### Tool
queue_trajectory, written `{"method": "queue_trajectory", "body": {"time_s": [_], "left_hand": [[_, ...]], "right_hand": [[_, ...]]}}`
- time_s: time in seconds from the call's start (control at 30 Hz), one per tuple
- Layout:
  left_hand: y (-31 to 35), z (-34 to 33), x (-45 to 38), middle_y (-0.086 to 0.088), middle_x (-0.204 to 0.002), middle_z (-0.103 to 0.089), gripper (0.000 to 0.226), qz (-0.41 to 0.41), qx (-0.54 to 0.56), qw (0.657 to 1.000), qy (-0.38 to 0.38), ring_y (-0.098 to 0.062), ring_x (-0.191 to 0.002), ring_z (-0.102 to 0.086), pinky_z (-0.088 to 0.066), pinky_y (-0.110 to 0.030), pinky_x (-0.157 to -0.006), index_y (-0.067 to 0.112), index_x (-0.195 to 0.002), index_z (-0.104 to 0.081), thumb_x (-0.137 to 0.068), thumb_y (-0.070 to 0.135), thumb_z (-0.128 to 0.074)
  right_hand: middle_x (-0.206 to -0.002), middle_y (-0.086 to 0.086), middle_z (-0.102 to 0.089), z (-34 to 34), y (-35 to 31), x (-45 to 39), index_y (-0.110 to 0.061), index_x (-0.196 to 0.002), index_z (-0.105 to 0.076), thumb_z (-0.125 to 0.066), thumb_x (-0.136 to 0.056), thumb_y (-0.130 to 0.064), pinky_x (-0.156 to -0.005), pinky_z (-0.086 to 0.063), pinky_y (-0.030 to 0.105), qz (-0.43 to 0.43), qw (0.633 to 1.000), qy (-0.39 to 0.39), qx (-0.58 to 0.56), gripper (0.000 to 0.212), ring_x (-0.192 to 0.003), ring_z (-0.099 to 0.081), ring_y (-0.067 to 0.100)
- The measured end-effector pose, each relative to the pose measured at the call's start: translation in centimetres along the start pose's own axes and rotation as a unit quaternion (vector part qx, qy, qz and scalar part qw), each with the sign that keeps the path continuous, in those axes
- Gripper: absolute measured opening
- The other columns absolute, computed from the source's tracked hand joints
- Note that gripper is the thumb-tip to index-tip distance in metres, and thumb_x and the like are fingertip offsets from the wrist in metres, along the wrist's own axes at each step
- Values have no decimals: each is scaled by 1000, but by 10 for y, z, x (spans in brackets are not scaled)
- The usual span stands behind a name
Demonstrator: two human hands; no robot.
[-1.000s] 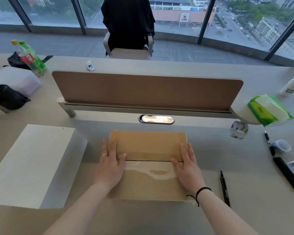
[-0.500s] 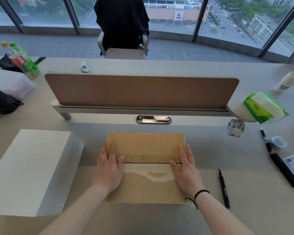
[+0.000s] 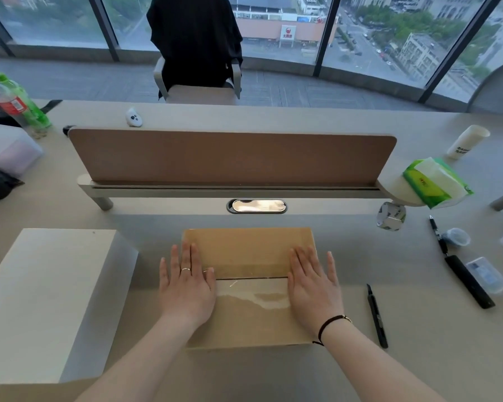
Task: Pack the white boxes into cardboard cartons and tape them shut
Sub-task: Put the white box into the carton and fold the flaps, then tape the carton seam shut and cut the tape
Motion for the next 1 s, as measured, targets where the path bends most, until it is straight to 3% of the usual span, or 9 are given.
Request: {"method": "queue_trajectory", "body": {"time_s": [0.07,0.13,0.3,0.47,0.53,0.63,0.8,0.9,1.0], "left_hand": [[5,1,0,1,-169,13,67,-35,6,999,2,-20,-154,22,18,-45,-122,17,-161,8,-101,46,1],[14,-1,4,2,-169,14,70,-70,11,998,-2,-17,-153,22,19,-43,-122,20,-161,10,-98,50,3],[36,-8,6,-5,-164,32,83,-99,18,994,-41,-25,-150,33,23,-46,-120,26,-157,22,-94,74,-4],[43,-7,5,-3,-164,30,83,-115,15,992,-52,-27,-151,30,19,-49,-121,29,-158,19,-94,75,-9],[57,-7,9,0,-166,25,77,-147,18,987,-62,-26,-152,26,16,-49,-123,33,-160,14,-97,70,-11],[95,-7,10,5,-168,20,68,-181,38,980,-70,-25,-154,20,12,-49,-124,34,-161,7,-102,61,-15],[177,0,4,1,-171,1,57,-207,125,968,-72,-21,-157,2,-1,-47,-126,26,-160,-18,-105,33,-31],[230,2,-9,-4,-167,-22,51,-197,203,958,-48,-19,-154,-16,-13,-39,-125,21,-154,-39,-104,33,-41],[284,0,-21,-4,-158,-41,46,-182,288,939,-52,-15,-148,-32,-23,-28,-120,15,-144,-53,-100,28,-56]], "right_hand": [[-170,-5,2,0,-5,0,-21,-161,-3,0,-100,-44,-123,12,37,-23,998,-35,-55,66,-155,10,14],[-168,-8,15,3,-7,2,-25,-160,9,-9,-106,-44,-121,17,33,-42,993,-63,-88,60,-153,19,11],[-162,-10,30,6,-10,9,-35,-156,19,-9,-105,-54,-120,23,43,-64,993,-76,-56,62,-148,31,8],[-163,-4,30,5,-10,9,-38,-157,16,-7,-103,-57,-120,22,49,-65,994,-80,-47,62,-148,32,13],[-166,-2,25,6,-11,9,-38,-159,8,-10,-103,-58,-120,22,49,-59,994,-69,-65,62,-151,28,14],[-170,-1,7,12,-7,6,-35,-158,-17,-19,-105,-55,-122,17,44,-44,991,-40,-122,57,-155,15,15],[-161,1,-35,34,36,-3,-25,-150,-42,-39,-105,-33,-125,-10,34,-15,968,37,-247,45,-151,-24,16],[-149,4,-49,46,89,-15,-16,-143,-51,-52,-100,-21,-117,-28,31,-57,947,79,-305,43,-141,-41,19],[-141,4,-55,51,146,-27,-13,-140,-52,-57,-96,-16,-108,-35,30,-112,925,100,-349,45,-132,-49,21]]}}
Point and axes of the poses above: each hand's wrist, its own x-axis away from the middle knuckle, its own z-axis out of the back of the hand, y = z × x, the point moved 2 cm from there along -x, towards the middle knuckle
